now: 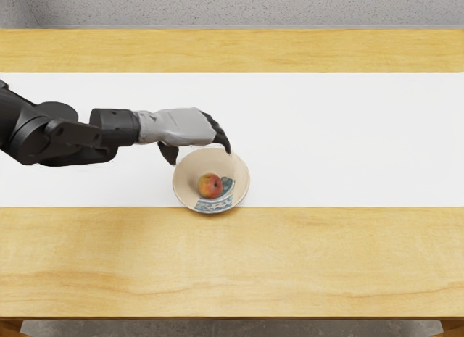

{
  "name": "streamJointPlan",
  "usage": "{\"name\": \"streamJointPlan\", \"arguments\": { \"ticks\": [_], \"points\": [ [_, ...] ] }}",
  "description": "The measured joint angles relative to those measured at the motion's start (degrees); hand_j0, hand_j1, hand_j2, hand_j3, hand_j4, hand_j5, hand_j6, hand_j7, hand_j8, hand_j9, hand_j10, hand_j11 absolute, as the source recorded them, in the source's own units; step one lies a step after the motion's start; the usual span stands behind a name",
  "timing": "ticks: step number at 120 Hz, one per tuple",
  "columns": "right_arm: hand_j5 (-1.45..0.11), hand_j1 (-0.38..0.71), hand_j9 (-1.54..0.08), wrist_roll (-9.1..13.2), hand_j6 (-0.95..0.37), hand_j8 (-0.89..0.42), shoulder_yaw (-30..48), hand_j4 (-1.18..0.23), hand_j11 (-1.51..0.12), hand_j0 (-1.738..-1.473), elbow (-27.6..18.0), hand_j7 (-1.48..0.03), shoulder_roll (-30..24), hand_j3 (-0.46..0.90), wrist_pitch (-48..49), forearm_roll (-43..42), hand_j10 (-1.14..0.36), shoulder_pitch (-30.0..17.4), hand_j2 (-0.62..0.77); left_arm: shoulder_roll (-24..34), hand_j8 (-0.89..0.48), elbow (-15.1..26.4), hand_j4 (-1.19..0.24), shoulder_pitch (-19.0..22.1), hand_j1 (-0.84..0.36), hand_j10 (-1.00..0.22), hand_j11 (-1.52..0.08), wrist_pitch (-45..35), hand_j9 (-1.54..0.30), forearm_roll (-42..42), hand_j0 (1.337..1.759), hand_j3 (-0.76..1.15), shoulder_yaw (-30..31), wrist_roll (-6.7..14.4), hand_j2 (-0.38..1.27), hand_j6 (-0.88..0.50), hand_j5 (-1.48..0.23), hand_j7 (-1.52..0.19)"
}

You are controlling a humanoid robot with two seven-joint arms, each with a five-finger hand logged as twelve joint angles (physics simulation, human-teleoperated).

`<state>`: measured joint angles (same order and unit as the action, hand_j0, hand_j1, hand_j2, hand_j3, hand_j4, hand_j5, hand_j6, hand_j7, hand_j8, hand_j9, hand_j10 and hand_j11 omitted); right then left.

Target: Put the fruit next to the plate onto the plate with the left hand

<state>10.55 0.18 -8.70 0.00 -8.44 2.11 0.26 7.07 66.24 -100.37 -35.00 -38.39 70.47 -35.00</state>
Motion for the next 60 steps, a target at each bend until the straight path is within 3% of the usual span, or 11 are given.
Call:
{"name": "streamJointPlan", "arguments": {
  "ticks": [11, 23, 60],
  "points": [
    [0.0, -0.35, 0.0, 0.0, 0.0, 0.0, 0.0, 0.0, 0.0, -1.658, 0.0, 0.0, 0.0, 0.0, 0.0, 0.0, 0.0, 0.0, 0.0, 3.8, -0.19, -0.5, -0.21, 1.3, 0.12, -0.21, -0.28, 0.0, -0.28, 0.3, 1.658, 0.0, -0.1, 0.0, 0.09, -0.18, -0.28, -0.28],
    [0.0, -0.35, 0.0, 0.0, 0.0, 0.0, 0.0, 0.0, 0.0, -1.658, 0.0, 0.0, 0.0, 0.0, 0.0, 0.0, 0.0, 0.0, 0.0, 8.9, -0.13, -2.0, -0.14, 6.7, 0.19, -0.14, -0.19, 0.0, -0.19, 0.5, 1.658, 0.0, -2.4, 0.0, 0.06, -0.12, -0.19, -0.19],
    [0.0, -0.35, 0.0, 0.0, 0.0, 0.0, 0.0, 0.0, 0.0, -1.658, 0.0, 0.0, 0.0, 0.0, 0.0, 0.0, 0.0, 0.0, 0.0, 23.0, -0.05, -2.4, -0.06, 17.0, 0.29, -0.06, -0.07, 0.0, -0.07, 0.0, 1.658, 0.0, -18.2, 0.0, 0.02, -0.05, -0.07, -0.07]
  ]
}}
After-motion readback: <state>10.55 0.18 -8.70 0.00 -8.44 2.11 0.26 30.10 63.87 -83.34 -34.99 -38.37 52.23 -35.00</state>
